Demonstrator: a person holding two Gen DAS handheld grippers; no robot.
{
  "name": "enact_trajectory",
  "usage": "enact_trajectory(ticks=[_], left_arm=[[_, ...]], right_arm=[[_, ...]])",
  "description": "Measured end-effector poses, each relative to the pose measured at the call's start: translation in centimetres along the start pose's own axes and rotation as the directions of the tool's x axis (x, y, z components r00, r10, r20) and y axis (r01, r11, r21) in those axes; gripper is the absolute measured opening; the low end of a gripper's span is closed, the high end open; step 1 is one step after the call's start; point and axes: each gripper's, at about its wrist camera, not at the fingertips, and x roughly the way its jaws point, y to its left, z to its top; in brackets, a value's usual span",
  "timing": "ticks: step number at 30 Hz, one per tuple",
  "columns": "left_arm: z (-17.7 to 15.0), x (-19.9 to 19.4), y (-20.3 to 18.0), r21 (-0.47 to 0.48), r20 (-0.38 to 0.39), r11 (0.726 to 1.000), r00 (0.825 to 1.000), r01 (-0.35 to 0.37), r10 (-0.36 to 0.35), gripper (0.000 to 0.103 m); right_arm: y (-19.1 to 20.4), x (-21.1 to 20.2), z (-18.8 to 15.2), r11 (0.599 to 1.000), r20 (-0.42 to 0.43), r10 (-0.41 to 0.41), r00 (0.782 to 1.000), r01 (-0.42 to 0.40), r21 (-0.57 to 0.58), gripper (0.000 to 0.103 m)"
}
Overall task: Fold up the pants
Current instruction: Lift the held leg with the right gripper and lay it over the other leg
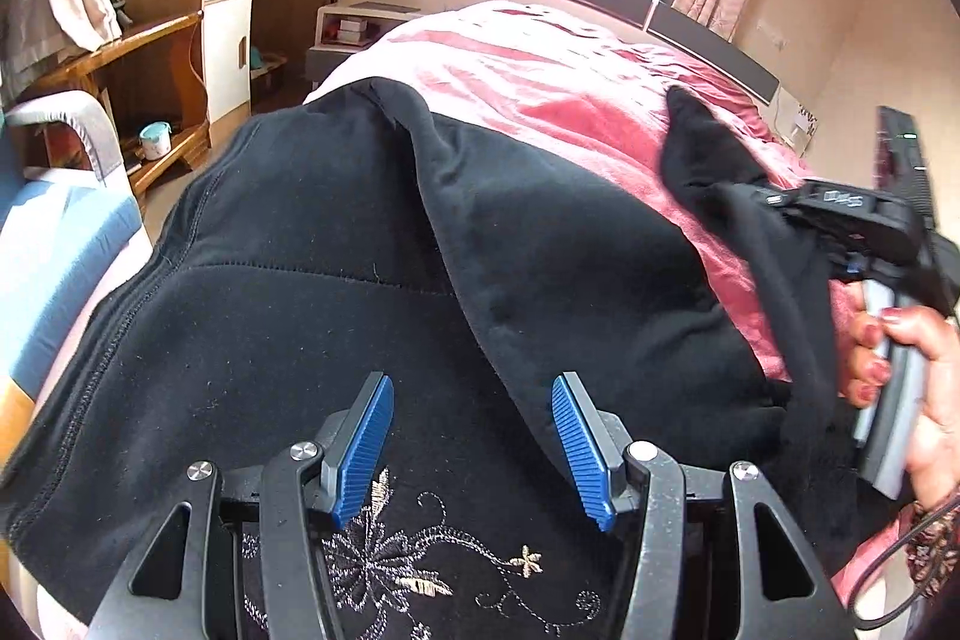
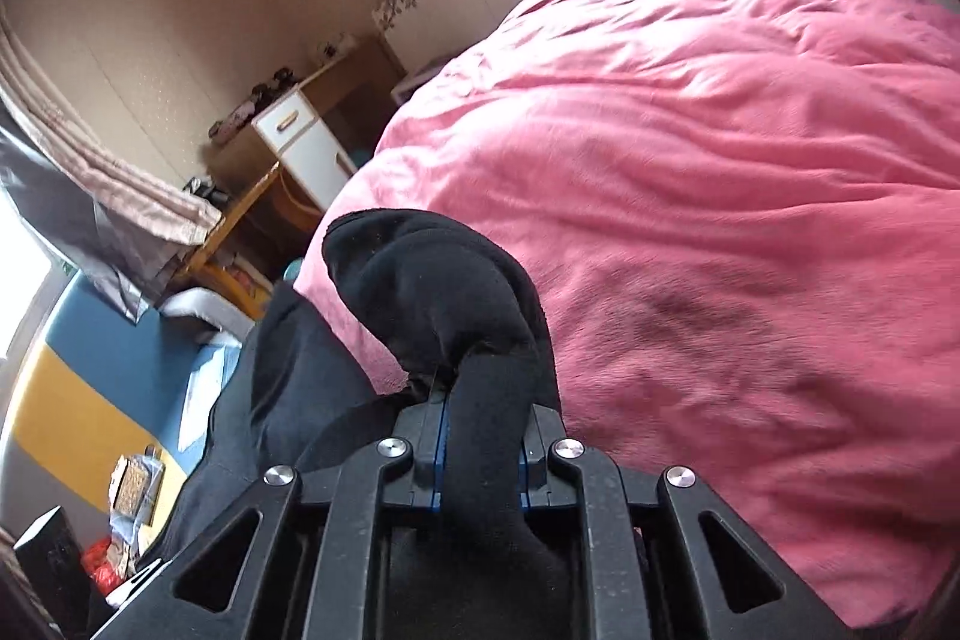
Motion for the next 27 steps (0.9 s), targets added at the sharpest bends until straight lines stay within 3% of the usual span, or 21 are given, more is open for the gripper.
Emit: enact_trajectory(ticks=[6, 11, 15, 19, 20, 22, 23, 24, 25, 27], left_arm=[[-0.4, -0.2, -1.1, 0.023, -0.015, 0.999, 1.0, -0.026, 0.026, 0.057], [-0.7, -0.3, -1.6, 0.029, -0.024, 0.999, 0.999, -0.026, 0.026, 0.057], [-1.0, 0.0, -1.7, 0.032, -0.037, 0.999, 0.999, -0.029, 0.03, 0.057], [-1.4, 0.5, -1.8, 0.031, -0.06, 0.999, 0.997, -0.044, 0.045, 0.057], [-1.5, 0.6, -1.8, 0.027, -0.066, 0.999, 0.997, -0.046, 0.048, 0.057], [-1.6, 0.8, -1.8, 0.025, -0.081, 0.998, 0.995, -0.051, 0.053, 0.057], [-1.7, 0.8, -1.8, 0.026, -0.086, 0.998, 0.995, -0.049, 0.051, 0.057], [-1.8, 0.9, -1.9, 0.03, -0.089, 0.998, 0.995, -0.048, 0.051, 0.057], [-1.7, 0.9, -1.9, 0.033, -0.092, 0.998, 0.994, -0.052, 0.055, 0.057], [-1.8, 1.1, -2.3, 0.036, -0.097, 0.998, 0.994, -0.05, 0.053, 0.057]], right_arm=[[-2.4, -7.6, 0.0, 0.993, 0.136, -0.106, 0.985, 0.097, 0.071, 0.016], [-5.4, -13.4, -0.8, 0.961, 0.228, -0.253, 0.94, 0.216, 0.173, 0.016], [-9.9, -17.2, -1.7, 0.901, 0.266, -0.372, 0.889, 0.276, 0.336, 0.016], [-15.0, -17.7, -3.0, 0.811, 0.216, -0.483, 0.849, 0.34, 0.477, 0.016], [-16.1, -17.6, -3.2, 0.801, 0.211, -0.502, 0.839, 0.358, 0.48, 0.02], [-18.2, -17.6, -3.6, 0.809, 0.222, -0.482, 0.847, 0.334, 0.484, 0.031], [-19.2, -18.0, -3.9, 0.808, 0.219, -0.466, 0.857, 0.311, 0.5, 0.049], [-20.1, -18.5, -4.2, 0.802, 0.22, -0.451, 0.865, 0.285, 0.525, 0.057], [-21.0, -19.6, -4.7, 0.792, 0.241, -0.444, 0.863, 0.251, 0.557, 0.063], [-22.0, -22.0, -5.7, 0.779, 0.287, -0.444, 0.849, 0.208, 0.592, 0.064]])
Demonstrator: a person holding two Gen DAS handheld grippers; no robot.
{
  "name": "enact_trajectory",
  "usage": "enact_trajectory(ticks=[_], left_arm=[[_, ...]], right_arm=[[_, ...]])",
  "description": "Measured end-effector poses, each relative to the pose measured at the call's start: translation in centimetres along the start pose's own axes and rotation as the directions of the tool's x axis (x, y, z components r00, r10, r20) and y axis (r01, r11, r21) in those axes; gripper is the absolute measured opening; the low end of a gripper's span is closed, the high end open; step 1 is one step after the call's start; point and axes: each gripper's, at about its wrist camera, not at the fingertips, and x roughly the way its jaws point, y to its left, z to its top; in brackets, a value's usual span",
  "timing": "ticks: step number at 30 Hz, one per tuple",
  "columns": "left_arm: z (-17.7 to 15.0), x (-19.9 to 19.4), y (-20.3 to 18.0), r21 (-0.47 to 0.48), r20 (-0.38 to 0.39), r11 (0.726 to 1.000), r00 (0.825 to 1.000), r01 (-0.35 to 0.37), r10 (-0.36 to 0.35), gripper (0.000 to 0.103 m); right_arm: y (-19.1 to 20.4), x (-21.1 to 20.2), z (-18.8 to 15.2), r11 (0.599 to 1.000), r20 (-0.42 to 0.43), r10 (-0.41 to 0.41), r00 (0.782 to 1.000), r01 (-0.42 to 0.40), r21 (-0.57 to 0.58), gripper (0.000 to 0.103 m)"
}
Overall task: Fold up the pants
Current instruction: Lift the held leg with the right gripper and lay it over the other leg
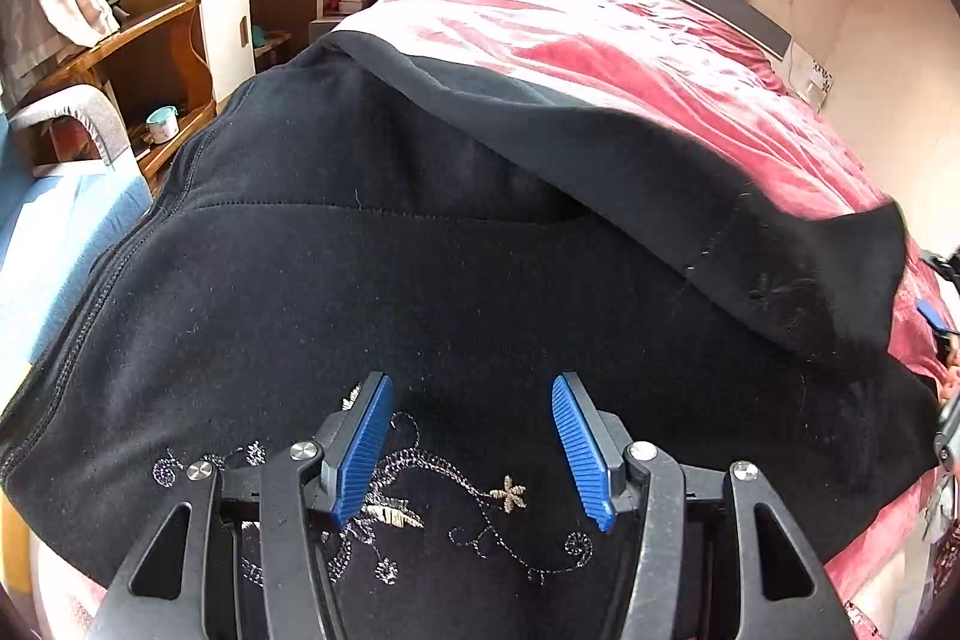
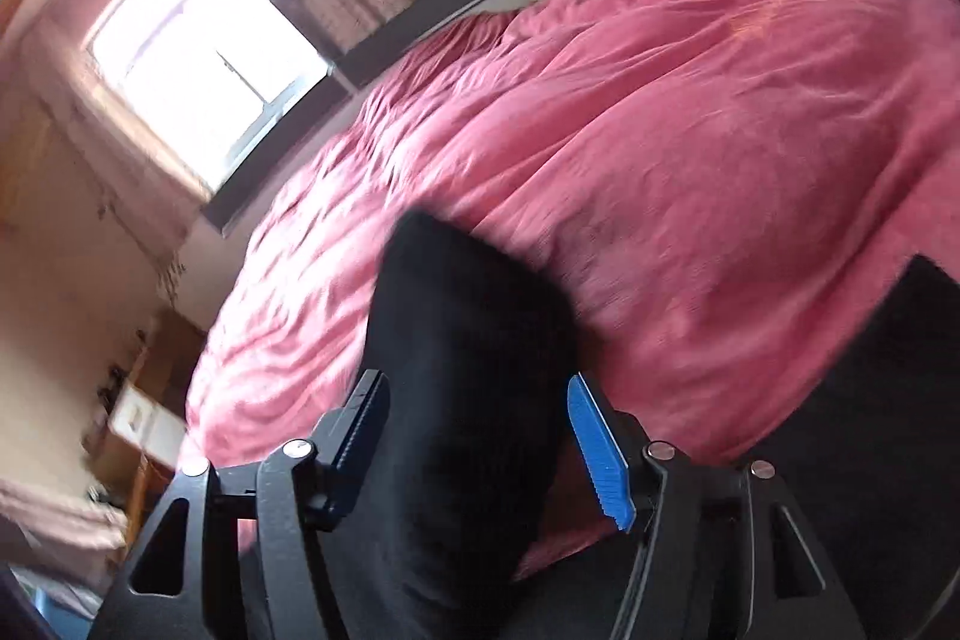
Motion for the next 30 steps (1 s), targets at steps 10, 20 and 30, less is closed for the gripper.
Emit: enact_trajectory(ticks=[10, 20, 30], left_arm=[[-0.2, 0.3, -1.3, -0.014, -0.007, 0.997, 0.998, 0.07, -0.07, 0.057], [-0.1, -0.7, -2.2, 0.024, -0.008, 0.999, 1.0, 0.028, -0.028, 0.057], [0.0, 0.8, -1.8, 0.006, -0.029, 1.0, 1.0, 0.01, -0.01, 0.057]], right_arm=[[-3.6, -0.5, 0.6, 0.995, -0.176, 0.059, 0.983, -0.071, -0.066, 0.067], [1.1, 8.7, 1.5, 0.992, -0.327, 0.087, 0.941, -0.111, -0.056, 0.011], [-2.2, 2.5, 10.8, 0.999, 0.058, -0.03, 0.998, 0.031, -0.017, 0.01]])
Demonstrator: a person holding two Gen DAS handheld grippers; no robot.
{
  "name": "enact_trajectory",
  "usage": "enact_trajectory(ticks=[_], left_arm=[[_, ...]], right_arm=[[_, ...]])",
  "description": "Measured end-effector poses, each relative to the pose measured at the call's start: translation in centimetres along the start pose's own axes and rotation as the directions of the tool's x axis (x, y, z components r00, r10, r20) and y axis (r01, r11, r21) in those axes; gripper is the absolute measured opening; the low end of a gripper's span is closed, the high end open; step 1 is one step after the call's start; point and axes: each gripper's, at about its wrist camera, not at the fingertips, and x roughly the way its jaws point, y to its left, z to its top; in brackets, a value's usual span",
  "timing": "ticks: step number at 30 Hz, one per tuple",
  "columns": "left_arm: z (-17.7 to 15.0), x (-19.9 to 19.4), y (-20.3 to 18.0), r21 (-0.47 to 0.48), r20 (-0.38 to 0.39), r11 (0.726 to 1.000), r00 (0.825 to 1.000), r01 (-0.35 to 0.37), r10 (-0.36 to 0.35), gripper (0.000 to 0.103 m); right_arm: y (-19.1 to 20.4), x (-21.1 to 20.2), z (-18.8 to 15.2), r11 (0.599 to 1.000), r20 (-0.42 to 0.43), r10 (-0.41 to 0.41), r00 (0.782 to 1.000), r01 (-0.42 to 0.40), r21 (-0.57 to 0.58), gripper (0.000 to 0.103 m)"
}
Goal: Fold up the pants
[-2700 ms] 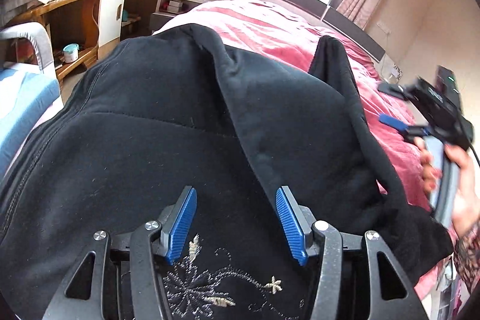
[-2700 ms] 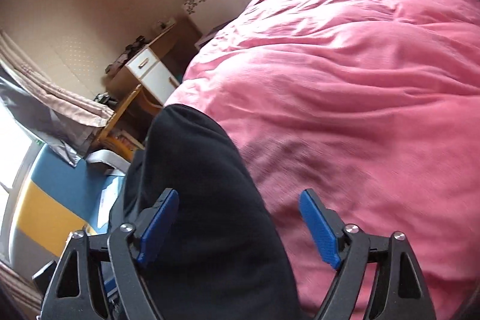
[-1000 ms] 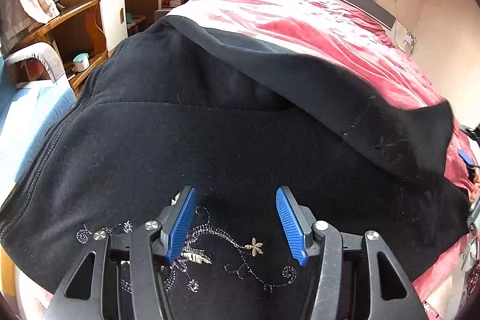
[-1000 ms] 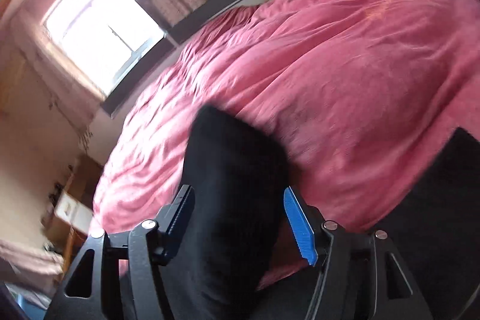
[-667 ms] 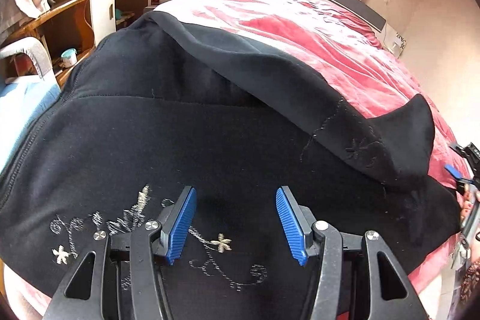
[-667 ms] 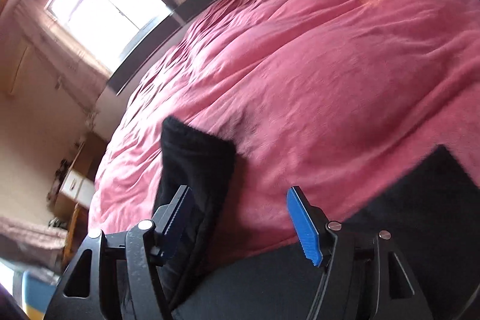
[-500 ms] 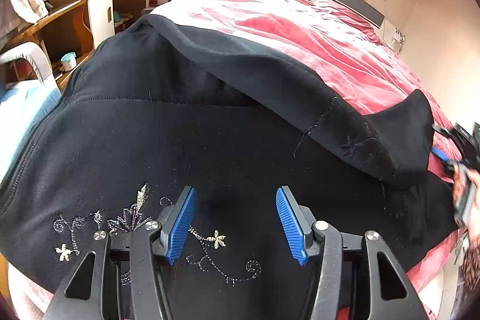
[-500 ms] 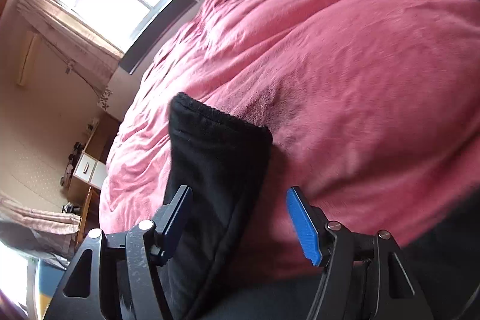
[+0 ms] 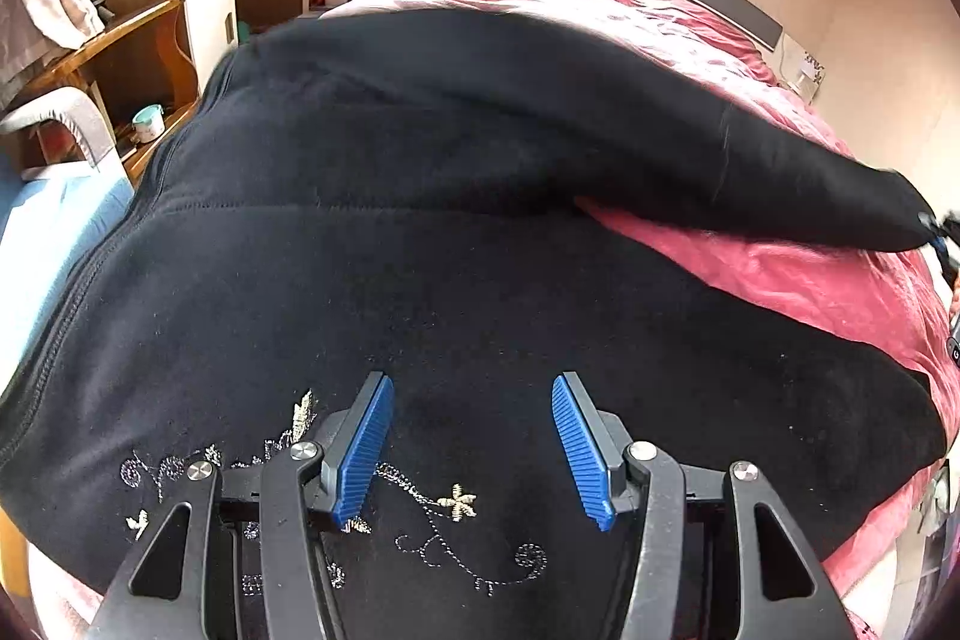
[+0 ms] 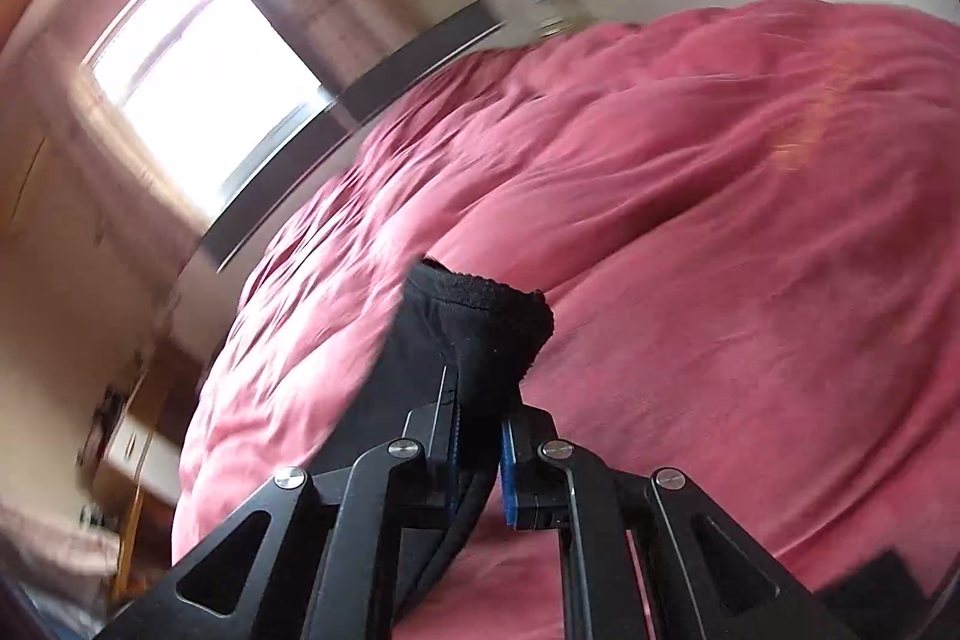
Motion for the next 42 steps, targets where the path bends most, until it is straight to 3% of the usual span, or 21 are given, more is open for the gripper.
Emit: enact_trajectory(ticks=[3, 4, 6, 8, 10, 13, 16, 19, 22, 28, 32, 38, 42], left_arm=[[-0.2, 0.7, 0.1, -0.005, -0.023, 1.0, 1.0, -0.007, 0.007, 0.057], [-0.2, 0.8, 0.2, -0.004, -0.027, 1.0, 1.0, -0.009, 0.009, 0.057], [0.0, 0.9, 0.0, 0.004, -0.027, 1.0, 1.0, -0.009, 0.009, 0.057], [0.3, 0.8, 0.0, 0.017, -0.018, 1.0, 1.0, -0.012, 0.012, 0.057], [0.7, 0.7, 0.1, 0.023, -0.009, 1.0, 1.0, -0.014, 0.014, 0.057], [1.7, 0.5, 0.6, 0.016, 0.004, 1.0, 1.0, -0.014, 0.014, 0.057], [3.5, 0.1, 1.5, 0.0, 0.042, 1.0, 0.999, -0.027, 0.027, 0.057], [6.1, 0.0, 3.2, -0.027, 0.069, 0.998, 0.996, -0.058, 0.06, 0.057], [9.0, 0.5, 5.3, -0.069, 0.073, 0.994, 0.993, -0.087, 0.092, 0.057], [14.4, 2.5, 8.8, -0.08, 0.091, 0.984, 0.982, -0.159, 0.166, 0.059], [17.5, 5.2, 11.6, -0.076, 0.061, 0.977, 0.977, -0.2, 0.205, 0.059], [21.0, 9.3, 16.0, -0.188, 0.009, 0.97, 0.987, -0.155, 0.16, 0.059], [22.6, 11.7, 16.2, -0.142, 0.008, 0.977, 0.987, -0.158, 0.161, 0.059]], right_arm=[[-4.5, 1.4, -0.5, 0.991, -0.045, -0.091, 0.995, 0.095, 0.092, 0.012], [-6.0, 2.3, -1.2, 0.984, -0.093, -0.123, 0.988, 0.134, 0.117, 0.018], [-8.0, 3.4, -2.7, 0.978, -0.157, -0.114, 0.981, 0.139, 0.158, 0.029], [-8.6, 2.5, -3.7, 0.977, -0.131, -0.095, 0.987, 0.117, 0.178, 0.05], [-7.8, 0.8, -4.5, 0.981, -0.08, -0.139, 0.987, 0.148, 0.123, 0.055], [-5.2, -2.0, -5.8, 0.966, 0.003, -0.26, 0.966, 0.26, 0.008, 0.057], [-2.6, -4.4, -7.4, 0.963, 0.046, -0.223, 0.974, 0.227, -0.142, 0.057], [1.2, -3.5, -10.8, 0.915, 0.003, -0.194, 0.981, 0.182, -0.36, 0.057], [2.7, -2.3, -14.1, 0.882, -0.045, -0.161, 0.986, 0.123, -0.455, 0.057], [1.8, 0.3, -18.1, 0.885, -0.051, -0.21, 0.976, 0.168, -0.434, 0.057], [0.5, 0.6, -19.8, 0.898, -0.032, -0.179, 0.983, 0.15, -0.413, 0.057], [-0.3, 0.5, -19.9, 0.909, -0.028, -0.152, 0.988, 0.128, -0.397, 0.06], [-0.2, 0.8, -19.6, 0.906, -0.034, -0.162, 0.986, 0.135, -0.402, 0.062]])
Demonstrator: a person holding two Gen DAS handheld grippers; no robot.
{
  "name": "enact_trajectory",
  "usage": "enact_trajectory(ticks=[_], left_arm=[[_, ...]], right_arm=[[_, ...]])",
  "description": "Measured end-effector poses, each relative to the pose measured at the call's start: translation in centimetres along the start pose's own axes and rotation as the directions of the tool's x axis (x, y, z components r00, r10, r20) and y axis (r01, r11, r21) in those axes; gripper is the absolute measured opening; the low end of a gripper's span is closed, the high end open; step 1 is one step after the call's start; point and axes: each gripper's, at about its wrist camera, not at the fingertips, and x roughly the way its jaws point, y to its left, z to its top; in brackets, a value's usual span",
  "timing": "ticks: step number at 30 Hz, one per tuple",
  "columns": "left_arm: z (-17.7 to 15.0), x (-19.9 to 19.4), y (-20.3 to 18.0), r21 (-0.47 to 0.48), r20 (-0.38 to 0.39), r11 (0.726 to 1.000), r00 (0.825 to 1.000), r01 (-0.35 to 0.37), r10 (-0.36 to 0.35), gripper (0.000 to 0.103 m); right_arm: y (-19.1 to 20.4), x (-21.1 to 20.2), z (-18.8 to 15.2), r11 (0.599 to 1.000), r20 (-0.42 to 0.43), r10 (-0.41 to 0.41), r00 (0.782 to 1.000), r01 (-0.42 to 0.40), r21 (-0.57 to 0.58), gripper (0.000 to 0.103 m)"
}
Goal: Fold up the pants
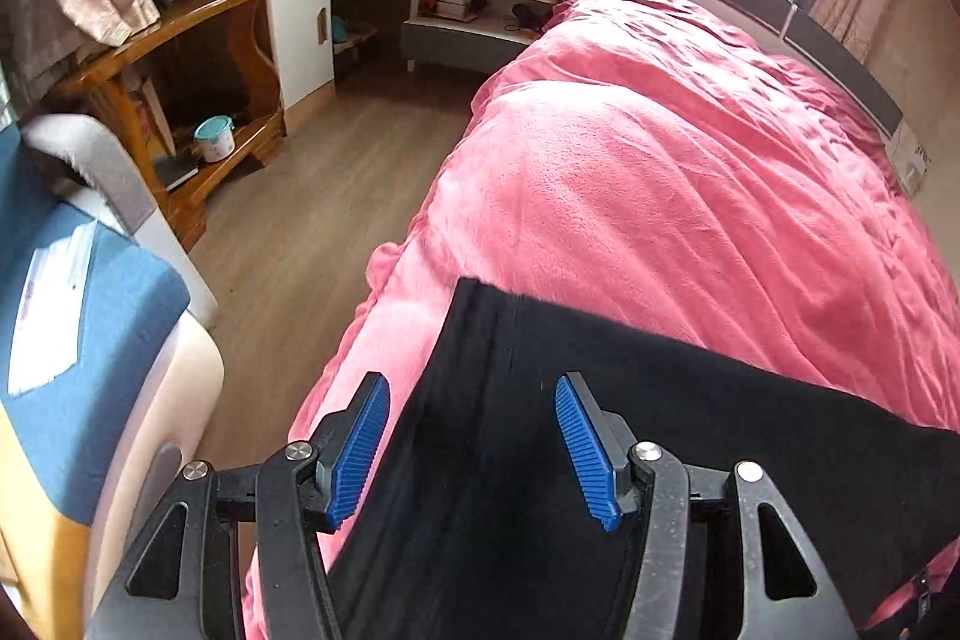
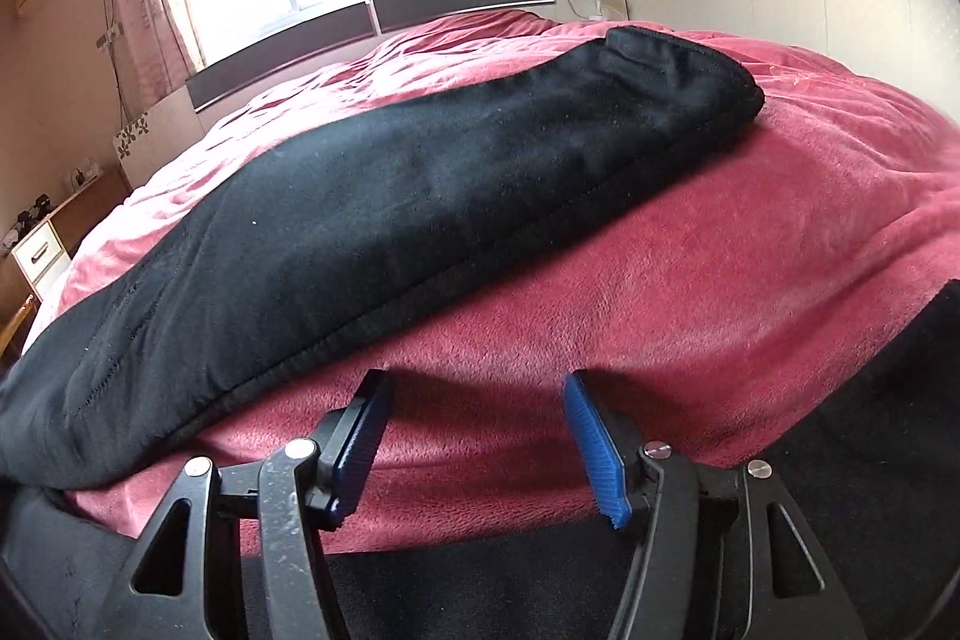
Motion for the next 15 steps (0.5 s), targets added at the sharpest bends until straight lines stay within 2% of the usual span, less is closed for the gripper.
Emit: enact_trajectory(ticks=[3, 7, 10, 12, 13, 14, 15], left_arm=[[0.2, 1.7, -0.7, 0.028, -0.008, 1.0, 1.0, -0.007, 0.007, 0.059], [0.2, 2.9, -1.1, -0.001, 0.023, 1.0, 1.0, 0.005, -0.005, 0.058], [-0.3, 3.2, -1.4, -0.002, 0.042, 1.0, 0.999, 0.003, -0.003, 0.047], [-0.8, 3.3, -2.0, 0.04, 0.052, 0.999, 0.999, 0.006, -0.008, 0.027], [-1.1, 3.2, -2.3, 0.055, 0.068, 0.998, 0.998, -0.005, 0.001, 0.022], [-1.3, 3.0, -2.4, 0.062, 0.085, 0.998, 0.996, -0.017, 0.011, 0.014], [-1.6, 2.6, -2.6, 0.068, 0.111, 0.997, 0.993, -0.037, 0.03, 0.011]], right_arm=[[0.3, 0.7, 0.1, 1.0, -0.009, -0.011, 1.0, 0.011, -0.013, 0.064], [0.4, 1.2, 0.1, 1.0, -0.018, -0.017, 1.0, 0.016, -0.016, 0.064], [0.5, 1.5, 0.0, 0.999, -0.022, -0.025, 0.999, 0.025, -0.02, 0.065], [0.7, 1.6, 0.1, 0.999, -0.027, -0.032, 0.999, 0.032, -0.027, 0.065], [0.7, 1.7, 0.1, 0.999, -0.029, -0.036, 0.999, 0.035, -0.029, 0.065], [0.8, 1.9, 0.4, 0.999, -0.031, -0.038, 0.999, 0.037, -0.032, 0.065], [0.8, 2.0, 0.5, 0.999, -0.032, -0.039, 0.999, 0.038, -0.032, 0.065]])
